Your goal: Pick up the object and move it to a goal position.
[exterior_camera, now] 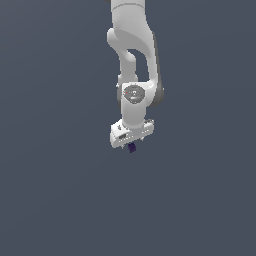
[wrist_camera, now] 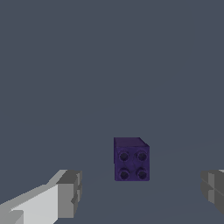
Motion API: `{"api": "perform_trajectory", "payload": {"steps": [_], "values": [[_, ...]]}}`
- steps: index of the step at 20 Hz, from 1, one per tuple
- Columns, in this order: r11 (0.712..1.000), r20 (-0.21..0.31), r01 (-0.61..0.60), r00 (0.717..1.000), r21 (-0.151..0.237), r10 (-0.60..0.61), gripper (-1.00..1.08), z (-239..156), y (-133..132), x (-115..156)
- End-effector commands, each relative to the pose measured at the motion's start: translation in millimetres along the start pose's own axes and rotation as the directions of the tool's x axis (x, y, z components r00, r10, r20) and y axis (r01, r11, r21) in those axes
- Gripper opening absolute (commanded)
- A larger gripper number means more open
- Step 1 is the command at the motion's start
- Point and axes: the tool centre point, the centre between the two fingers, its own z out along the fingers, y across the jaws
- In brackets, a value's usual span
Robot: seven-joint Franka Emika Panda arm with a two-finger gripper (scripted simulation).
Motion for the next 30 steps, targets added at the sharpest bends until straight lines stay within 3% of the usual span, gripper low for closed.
{"api": "perform_trajectory", "payload": {"steps": [1, 20, 21, 30], "values": [[1.0, 0.001, 0.01, 1.0, 0.0, -0.01, 1.0, 2, -1, -1], [1.0, 0.001, 0.011, 1.0, 0.0, -0.011, 1.0, 52, -2, -1], [1.0, 0.001, 0.011, 1.0, 0.0, -0.011, -1.0, 52, -2, -1], [1.0, 0.001, 0.011, 1.0, 0.0, -0.011, -1.0, 52, -2, -1]]}}
